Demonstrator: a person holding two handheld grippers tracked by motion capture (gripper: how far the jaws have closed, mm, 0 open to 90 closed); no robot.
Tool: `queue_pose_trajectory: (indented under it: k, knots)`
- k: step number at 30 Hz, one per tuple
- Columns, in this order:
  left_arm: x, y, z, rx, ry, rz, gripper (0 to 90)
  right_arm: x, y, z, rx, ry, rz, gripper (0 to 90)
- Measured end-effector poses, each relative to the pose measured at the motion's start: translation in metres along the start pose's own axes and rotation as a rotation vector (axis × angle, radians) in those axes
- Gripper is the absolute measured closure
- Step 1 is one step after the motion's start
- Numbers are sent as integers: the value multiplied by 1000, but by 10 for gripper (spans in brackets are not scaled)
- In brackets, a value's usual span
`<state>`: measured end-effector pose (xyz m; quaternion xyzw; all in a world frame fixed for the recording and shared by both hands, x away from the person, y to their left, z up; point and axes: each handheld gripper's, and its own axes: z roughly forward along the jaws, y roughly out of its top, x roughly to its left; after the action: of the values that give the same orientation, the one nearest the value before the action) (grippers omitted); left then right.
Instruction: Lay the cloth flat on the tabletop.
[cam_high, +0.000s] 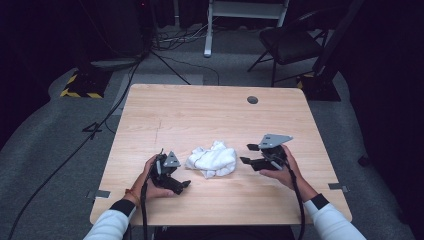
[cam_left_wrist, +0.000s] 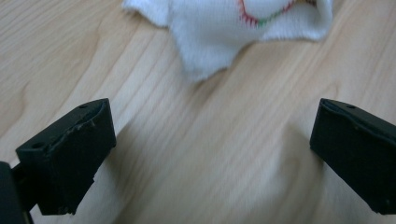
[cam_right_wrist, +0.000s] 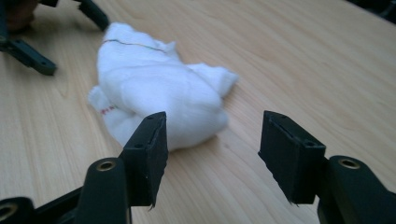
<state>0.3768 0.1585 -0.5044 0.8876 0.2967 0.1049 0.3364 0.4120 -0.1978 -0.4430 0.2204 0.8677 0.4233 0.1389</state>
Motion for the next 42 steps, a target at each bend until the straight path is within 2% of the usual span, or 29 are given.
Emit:
queue_pose_trajectory:
  k: [5, 7, 10, 11, 12, 13, 17, 19, 21, 23, 24, 28, 30, 33, 34, 39, 42]
  knots:
    - [1, 15, 12, -11, -5, 4, 26, 12, 6, 31, 46, 31, -34, 408]
    - [3, 17, 14, -28, -7, -1, 83, 13, 6, 38, 48, 40, -28, 409]
    - [6, 20, 15, -51, 3, -6, 208, 12, 4, 41, 60, 57, -18, 427]
    - [6, 20, 15, -56, 2, -7, 232, 12, 4, 41, 63, 61, -15, 455]
    - [6, 20, 15, -58, -1, -4, 304, 12, 3, 41, 63, 71, -14, 488]
    - [6, 21, 14, -59, -5, 0, 304, 12, 2, 40, 65, 73, -14, 497]
    - [8, 23, 11, -50, -39, -4, 523, 16, 3, 39, 64, 85, -43, 608]
    - [9, 24, 9, -51, -56, 11, 623, 18, 3, 39, 69, 84, -53, 674]
    - [9, 25, 7, -65, -57, 23, 694, 18, 3, 39, 77, 74, -64, 716]
    - [9, 28, 3, -95, -73, 27, 755, 18, 3, 38, 77, 66, -69, 769]
    - [9, 30, 1, -114, -67, 38, 781, 18, 3, 38, 76, 60, -74, 787]
    - [6, 39, -10, -177, -78, 55, 821, 18, 5, 31, 60, 31, -83, 807]
    - [4, 43, -17, -207, -72, 71, 824, 15, 7, 21, 26, 8, -71, 808]
    - [0, 47, -24, -226, -68, 91, 824, 14, 7, 16, 15, 6, -64, 808]
    - [-1, 49, -27, -240, -79, 91, 824, 13, 7, 13, 11, 0, -65, 808]
    - [-12, 62, -33, -255, -73, 131, 824, 9, 8, 3, -9, -23, -49, 806]
    - [-18, 72, -28, -258, -87, 146, 826, 6, 5, 2, 6, -49, -44, 802]
